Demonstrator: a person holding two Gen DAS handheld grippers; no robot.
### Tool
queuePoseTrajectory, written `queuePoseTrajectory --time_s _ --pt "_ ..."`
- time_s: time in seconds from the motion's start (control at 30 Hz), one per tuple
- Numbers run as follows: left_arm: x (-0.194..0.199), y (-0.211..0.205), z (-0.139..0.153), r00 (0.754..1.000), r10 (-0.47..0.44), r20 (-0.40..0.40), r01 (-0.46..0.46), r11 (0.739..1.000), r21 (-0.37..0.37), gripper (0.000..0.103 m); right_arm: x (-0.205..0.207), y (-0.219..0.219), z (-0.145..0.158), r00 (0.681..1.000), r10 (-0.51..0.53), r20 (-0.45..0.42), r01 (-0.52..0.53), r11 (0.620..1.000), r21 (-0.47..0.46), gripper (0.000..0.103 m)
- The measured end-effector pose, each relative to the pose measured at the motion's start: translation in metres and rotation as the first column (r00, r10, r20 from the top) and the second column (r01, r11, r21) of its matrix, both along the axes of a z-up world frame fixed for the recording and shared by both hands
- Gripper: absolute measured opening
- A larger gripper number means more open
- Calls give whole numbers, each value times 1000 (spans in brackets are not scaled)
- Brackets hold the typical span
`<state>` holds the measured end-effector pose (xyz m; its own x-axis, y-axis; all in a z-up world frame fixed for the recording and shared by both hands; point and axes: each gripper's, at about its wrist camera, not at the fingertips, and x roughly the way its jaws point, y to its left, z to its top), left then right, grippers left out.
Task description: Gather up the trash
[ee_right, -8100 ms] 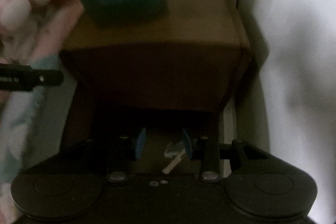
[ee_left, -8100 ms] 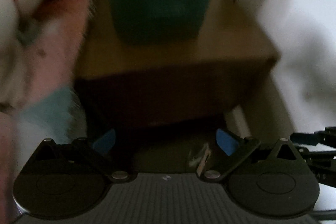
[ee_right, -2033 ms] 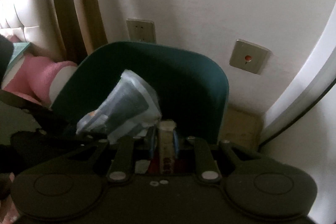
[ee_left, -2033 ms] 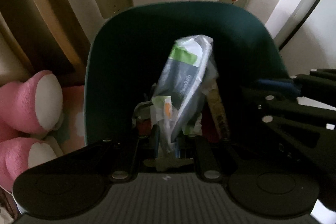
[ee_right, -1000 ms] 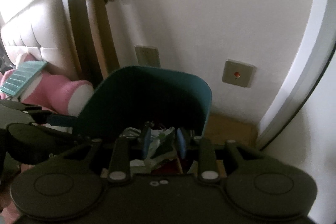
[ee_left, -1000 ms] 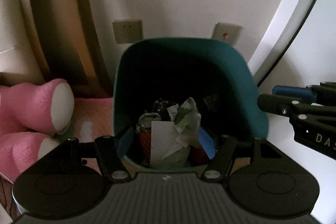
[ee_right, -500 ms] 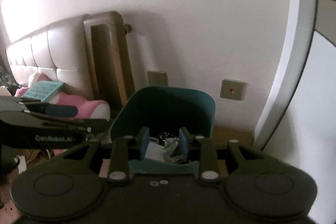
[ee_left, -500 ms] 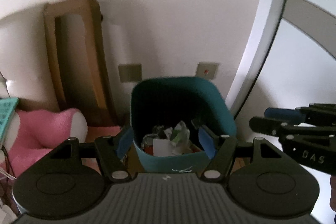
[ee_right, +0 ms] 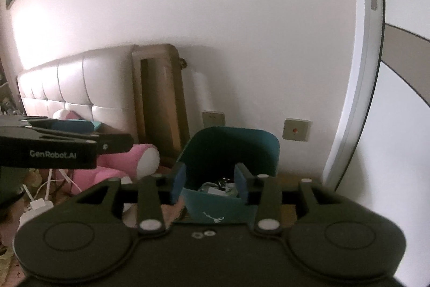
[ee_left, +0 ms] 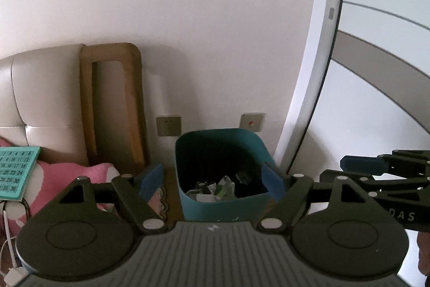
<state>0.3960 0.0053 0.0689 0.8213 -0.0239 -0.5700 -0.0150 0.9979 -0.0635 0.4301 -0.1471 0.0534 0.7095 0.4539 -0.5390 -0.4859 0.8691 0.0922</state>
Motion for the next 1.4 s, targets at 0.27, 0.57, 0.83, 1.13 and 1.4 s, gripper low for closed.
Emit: queuePoseTrajectory --time_s 0.27,0.57,0.83,1.13,1.4 --pt "-29 17 8 1000 -1 -5 1 998 -59 83 -32 1 11 999 -16 37 15 1000 13 51" --pt "-53 20 14 1000 11 25 -10 1000 -18 103 -52 1 12 998 -34 55 33 999 11 54" --pt "-65 29 16 999 23 31 -22 1000 -19 103 -59 5 13 997 -39 63 38 999 14 55" --pt "-75 27 20 999 7 45 -7 1000 -8 103 -60 2 14 997 -42 66 40 999 26 55" --pt "-81 27 22 998 4 64 -3 1000 -13 103 -64 2 18 997 -34 75 31 999 36 55"
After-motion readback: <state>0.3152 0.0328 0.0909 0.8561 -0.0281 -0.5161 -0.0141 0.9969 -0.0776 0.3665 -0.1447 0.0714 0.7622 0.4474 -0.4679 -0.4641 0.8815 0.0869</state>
